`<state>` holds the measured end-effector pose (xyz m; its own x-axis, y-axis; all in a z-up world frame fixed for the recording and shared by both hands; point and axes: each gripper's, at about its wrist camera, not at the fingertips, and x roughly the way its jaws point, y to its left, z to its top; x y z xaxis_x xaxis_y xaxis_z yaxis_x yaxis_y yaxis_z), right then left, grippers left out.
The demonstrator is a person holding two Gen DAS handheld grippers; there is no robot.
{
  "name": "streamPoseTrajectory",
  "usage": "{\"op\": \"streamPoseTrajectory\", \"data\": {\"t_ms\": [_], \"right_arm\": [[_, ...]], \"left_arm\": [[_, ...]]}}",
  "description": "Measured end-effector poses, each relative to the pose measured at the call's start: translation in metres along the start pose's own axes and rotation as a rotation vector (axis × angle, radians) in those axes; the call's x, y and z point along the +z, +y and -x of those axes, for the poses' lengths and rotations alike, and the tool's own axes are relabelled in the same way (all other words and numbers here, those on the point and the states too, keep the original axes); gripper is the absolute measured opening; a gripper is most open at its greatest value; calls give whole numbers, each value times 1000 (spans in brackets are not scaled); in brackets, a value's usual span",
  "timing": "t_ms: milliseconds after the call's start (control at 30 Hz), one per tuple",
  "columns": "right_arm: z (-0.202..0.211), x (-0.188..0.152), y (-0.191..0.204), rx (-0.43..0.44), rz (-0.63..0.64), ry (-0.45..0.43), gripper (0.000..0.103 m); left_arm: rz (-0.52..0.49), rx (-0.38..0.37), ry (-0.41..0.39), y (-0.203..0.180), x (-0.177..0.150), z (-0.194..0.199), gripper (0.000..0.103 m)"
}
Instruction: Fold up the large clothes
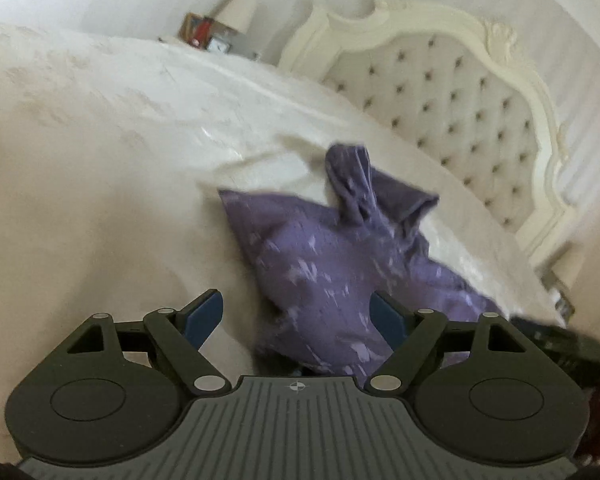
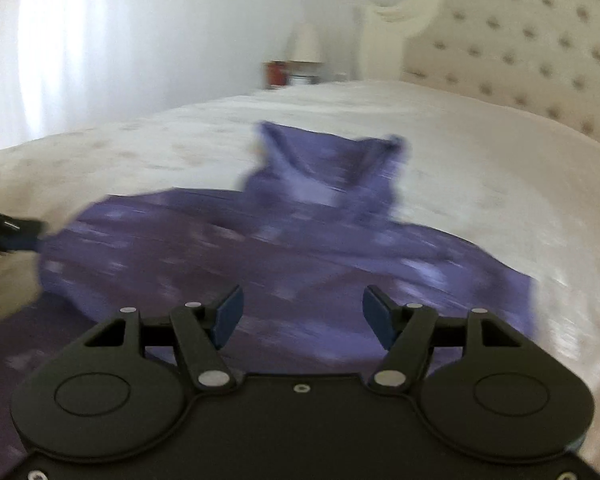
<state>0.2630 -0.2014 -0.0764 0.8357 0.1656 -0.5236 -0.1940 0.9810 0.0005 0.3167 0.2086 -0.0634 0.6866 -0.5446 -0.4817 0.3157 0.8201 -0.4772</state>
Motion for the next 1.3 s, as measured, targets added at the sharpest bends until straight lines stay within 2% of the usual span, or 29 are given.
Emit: {"op": "streamPoseTrajectory", "data": {"t_ms": [133,300,433,567,633,667,700,733,767,900,933,967,1000,1033,1167,1300], "right_arm": [[-17,21,33,126,14,9,70],[-54,53,67,267,23,39,70],[-93,82,98,326,85,57,70],[-135,106,127,375,146,106,69],[-150,111,141,391,165,134,69],[-157,114,146,400,170,152,67],[-166,115,150,411,172,174,66],[-174,116,154,417,177,197,61],[-181,116,157,419,188,217,60],[-198,109,168,407,245,277,57],[-202,107,169,404,250,288,55],[-205,104,169,409,251,299,47],[-204,103,168,424,248,308,36],[-204,100,167,446,245,315,13],[-205,98,174,417,257,268,10],[-227,92,178,386,196,296,10]], "left_arm": [[-16,36,112,0,-17,-20,77],[12,36,99,3,-18,-15,72],[60,25,70,8,-18,-14,68],[38,57,-21,7,-12,-11,68],[48,28,-16,9,-11,-14,68],[57,3,0,10,-11,-17,65],[63,-21,22,10,-12,-21,58],[61,-22,41,8,-14,-24,44],[56,-9,52,6,-15,-26,39],[111,-6,70,8,-16,-28,36],[129,-10,72,10,-16,-28,36],[137,-10,72,12,-15,-29,35],[140,-7,70,12,-16,-29,35],[138,1,69,11,-16,-29,34],[143,16,59,9,-18,-31,34],[147,17,53,7,-22,-34,35]]}}
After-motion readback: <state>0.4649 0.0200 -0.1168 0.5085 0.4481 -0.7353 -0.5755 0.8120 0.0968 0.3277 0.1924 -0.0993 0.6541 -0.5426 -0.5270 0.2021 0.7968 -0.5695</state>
